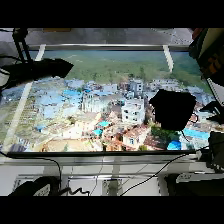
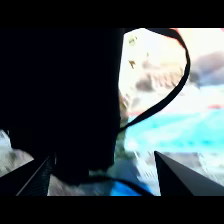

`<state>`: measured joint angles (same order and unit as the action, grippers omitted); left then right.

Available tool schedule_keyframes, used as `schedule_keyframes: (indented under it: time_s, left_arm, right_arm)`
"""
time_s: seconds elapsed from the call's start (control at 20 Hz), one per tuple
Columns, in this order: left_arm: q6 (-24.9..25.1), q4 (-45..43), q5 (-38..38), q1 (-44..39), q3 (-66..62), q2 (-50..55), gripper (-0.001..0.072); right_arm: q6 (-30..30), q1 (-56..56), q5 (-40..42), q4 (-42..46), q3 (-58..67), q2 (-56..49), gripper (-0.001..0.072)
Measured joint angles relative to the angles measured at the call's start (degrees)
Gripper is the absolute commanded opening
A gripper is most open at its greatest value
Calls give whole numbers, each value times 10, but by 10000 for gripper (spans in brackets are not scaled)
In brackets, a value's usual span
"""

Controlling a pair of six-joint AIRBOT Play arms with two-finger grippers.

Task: Fold the clothes and pants, and hang the long-sleeved shirts on hangers.

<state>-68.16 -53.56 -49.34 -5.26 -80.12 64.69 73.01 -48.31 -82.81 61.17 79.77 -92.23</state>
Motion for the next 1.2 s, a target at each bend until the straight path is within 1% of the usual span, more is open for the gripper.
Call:
schedule_keyframes:
  time_s: [0.05, 0.1, 0.15, 0.2, 0.35, 0.4, 0.5, 0.55, 0.6, 0.65, 0.7, 0.85, 1.0, 1.2]
  left_arm:
    - [0, 0, 0, 0, 0, 0, 343]
    - [0, 0, 0, 0, 0, 0, 343]
    - [0, 0, 0, 0, 0, 0, 343]
    - [0, 0, 0, 0, 0, 0, 343]
    - [0, 0, 0, 0, 0, 0, 343]
    - [0, 0, 0, 0, 0, 0, 343]
    - [0, 0, 0, 0, 0, 0, 343]
    - [0, 0, 0, 0, 0, 0, 343]
    - [0, 0, 0, 0, 0, 0, 343]
    - [0, 0, 0, 0, 0, 0, 343]
    - [0, 0, 0, 0, 0, 0, 343]
    - [0, 0, 0, 0, 0, 0, 343]
    - [0, -4, 1, 0, 0, 0, 343]
    - [0, -15, 2, 0, 0, 0, 343]
  right_arm:
    - [1, 2, 30, -6, -27, 0, 685]
    - [3, 7, 65, -11, -53, 0, 670]
    - [6, 14, 100, -16, -75, -1, 614]
    - [12, 23, 130, -26, -94, -6, 588]
    - [13, 50, 190, -84, -123, -37, 572]
    - [6, 60, 195, -120, -128, -50, 553]
    - [-6, 81, 205, -181, -133, -75, 556]
    - [-11, 92, 211, -202, -135, -84, 489]
    - [-15, 106, 220, -219, -136, -92, 301]
    - [-18, 120, 231, -223, -138, -98, 83]
    - [-19, 132, 240, -229, -139, -102, 26]
    - [-32, 172, 254, -253, -132, -108, 26]
    - [-49, 190, 238, -259, -106, -96, 25]
    - [-61, 174, 224, -284, -70, -17, 26]
